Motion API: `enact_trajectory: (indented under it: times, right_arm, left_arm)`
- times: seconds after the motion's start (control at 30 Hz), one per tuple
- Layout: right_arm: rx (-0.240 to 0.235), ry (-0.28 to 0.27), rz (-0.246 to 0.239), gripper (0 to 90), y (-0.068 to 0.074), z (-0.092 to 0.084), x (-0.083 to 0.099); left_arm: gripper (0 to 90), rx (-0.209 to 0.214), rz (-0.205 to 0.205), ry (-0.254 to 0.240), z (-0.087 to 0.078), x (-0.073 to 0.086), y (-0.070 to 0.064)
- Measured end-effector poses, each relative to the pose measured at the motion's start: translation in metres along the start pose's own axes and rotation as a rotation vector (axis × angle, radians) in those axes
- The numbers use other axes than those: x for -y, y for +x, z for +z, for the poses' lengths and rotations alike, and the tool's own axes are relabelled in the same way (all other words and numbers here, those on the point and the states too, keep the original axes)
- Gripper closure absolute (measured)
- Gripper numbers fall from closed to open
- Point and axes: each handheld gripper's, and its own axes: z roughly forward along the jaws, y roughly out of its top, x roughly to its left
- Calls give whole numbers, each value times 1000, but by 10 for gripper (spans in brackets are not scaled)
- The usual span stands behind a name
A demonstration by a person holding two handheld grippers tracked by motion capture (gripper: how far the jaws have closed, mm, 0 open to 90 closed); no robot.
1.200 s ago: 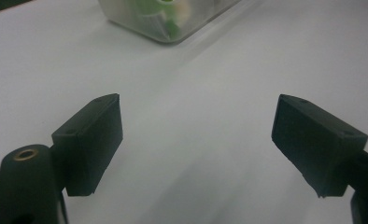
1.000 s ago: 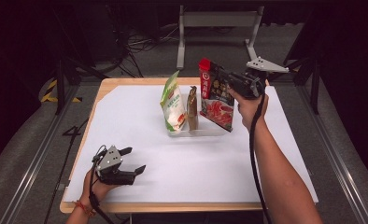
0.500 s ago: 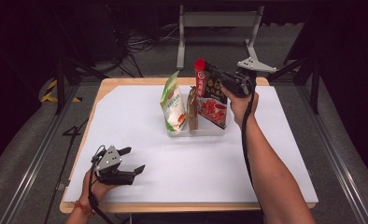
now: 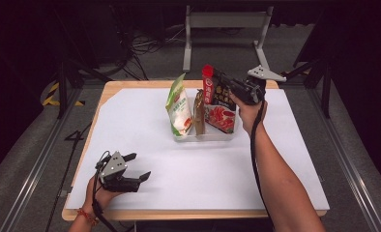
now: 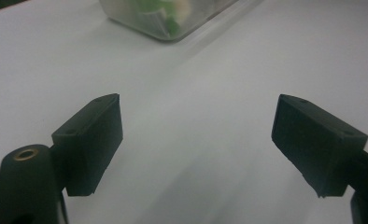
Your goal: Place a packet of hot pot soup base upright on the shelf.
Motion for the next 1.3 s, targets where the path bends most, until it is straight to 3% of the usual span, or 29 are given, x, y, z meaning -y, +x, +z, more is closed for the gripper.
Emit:
enact_trajectory:
  times: [0.13,0.47,0.77,1.03,1.3]
  right_arm:
    - [-1,20,-22,886,2,-3,6]
    - [49,58,3,884,2,-23,12]
    - [61,69,-5,882,-2,-32,20]
    - [56,81,-26,876,-1,-37,23]
    - [55,107,-80,824,2,-39,19]
  left_arm:
    - [171,-1,1,5,0,0,1]
    - [172,-1,9,4,1,-2,-1]
    - [172,-6,13,11,1,-1,0]
    - [171,-10,20,15,2,-1,-1]
    - [171,-11,22,15,1,-2,-1]
